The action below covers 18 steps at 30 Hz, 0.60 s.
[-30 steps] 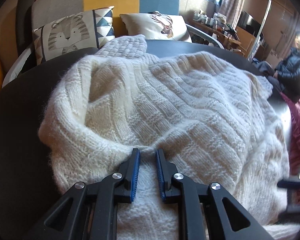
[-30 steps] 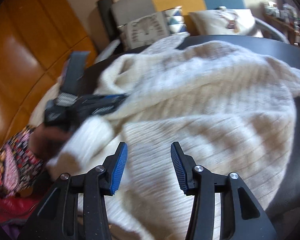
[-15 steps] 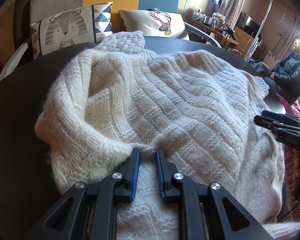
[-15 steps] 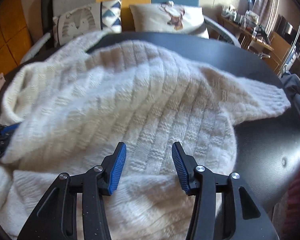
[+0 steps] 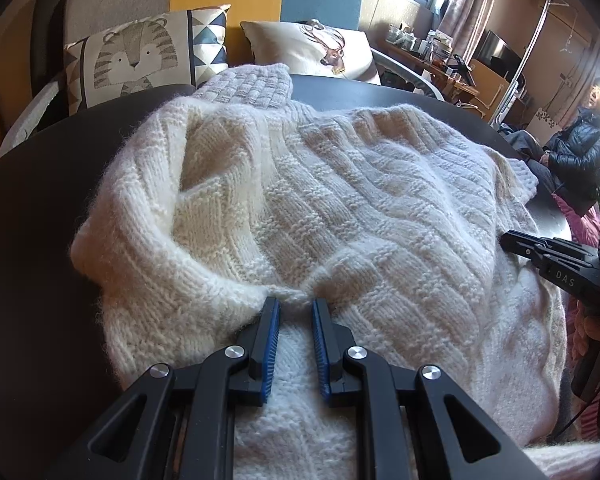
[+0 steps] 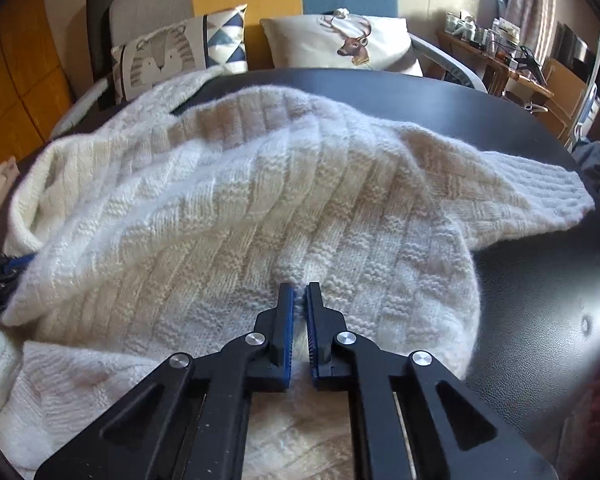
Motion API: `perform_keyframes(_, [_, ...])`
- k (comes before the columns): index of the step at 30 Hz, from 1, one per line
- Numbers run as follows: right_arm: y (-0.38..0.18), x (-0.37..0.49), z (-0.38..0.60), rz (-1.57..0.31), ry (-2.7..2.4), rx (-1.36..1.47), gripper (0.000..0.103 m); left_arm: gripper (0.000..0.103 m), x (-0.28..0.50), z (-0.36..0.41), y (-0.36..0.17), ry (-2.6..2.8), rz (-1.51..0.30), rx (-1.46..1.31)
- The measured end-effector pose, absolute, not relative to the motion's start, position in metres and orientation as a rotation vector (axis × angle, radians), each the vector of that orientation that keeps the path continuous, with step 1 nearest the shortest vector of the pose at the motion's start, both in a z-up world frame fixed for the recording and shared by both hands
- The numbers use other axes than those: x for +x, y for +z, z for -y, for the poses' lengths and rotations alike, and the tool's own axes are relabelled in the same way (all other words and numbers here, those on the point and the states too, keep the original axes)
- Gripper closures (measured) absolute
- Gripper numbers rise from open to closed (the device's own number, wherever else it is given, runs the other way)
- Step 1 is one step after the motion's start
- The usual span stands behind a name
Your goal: Fold clothes
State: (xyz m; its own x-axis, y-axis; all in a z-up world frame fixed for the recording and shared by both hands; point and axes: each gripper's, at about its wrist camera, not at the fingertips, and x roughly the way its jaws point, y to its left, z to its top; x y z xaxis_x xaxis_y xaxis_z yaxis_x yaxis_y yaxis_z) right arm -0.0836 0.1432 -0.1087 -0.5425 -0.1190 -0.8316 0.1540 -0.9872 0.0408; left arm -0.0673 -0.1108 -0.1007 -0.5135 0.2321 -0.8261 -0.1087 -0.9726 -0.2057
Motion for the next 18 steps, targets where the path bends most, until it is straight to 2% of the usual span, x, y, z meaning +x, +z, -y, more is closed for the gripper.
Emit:
perform_keyframes(6, [-0.075, -0.068, -0.157, 0.006, -2.671, 1.302, 0.099, 0.087, -0.061, 0.122, -0.093, 2.565, 0.285, -1.414])
perform_keyframes(7, [-0.069, -0.064, -0.159, 0.011, -2.677, 1.283, 0.103, 0.087, -0.06, 0.124, -0.091, 2.565, 0.3, -1.41])
perform_keyframes(13, [-0.042, -0.047, -0.16, 0.031, -2.656, 1.216, 0.103, 0.087, -0.053, 0.135, -0.083, 2.562, 0.395, -1.39])
perform_keyframes(15, [-0.043, -0.046, -0.155, 0.117, -2.586, 1.199, 0.102, 0.087, -0.049, 0.135, -0.077, 2.545, 0.43, -1.351])
perform_keyframes(17, [-0.046, -0.05, -0.149, 0.204, -2.543, 1.199, 0.091, 0.087, -0.047, 0.13, -0.068, 2.512, 0.447, -1.302])
perform_keyframes(18, [-0.05, -0.054, -0.144, 0.24, -2.514, 1.216, 0.078, 0.087, -0.046, 0.128, -0.064, 2.496, 0.455, -1.277])
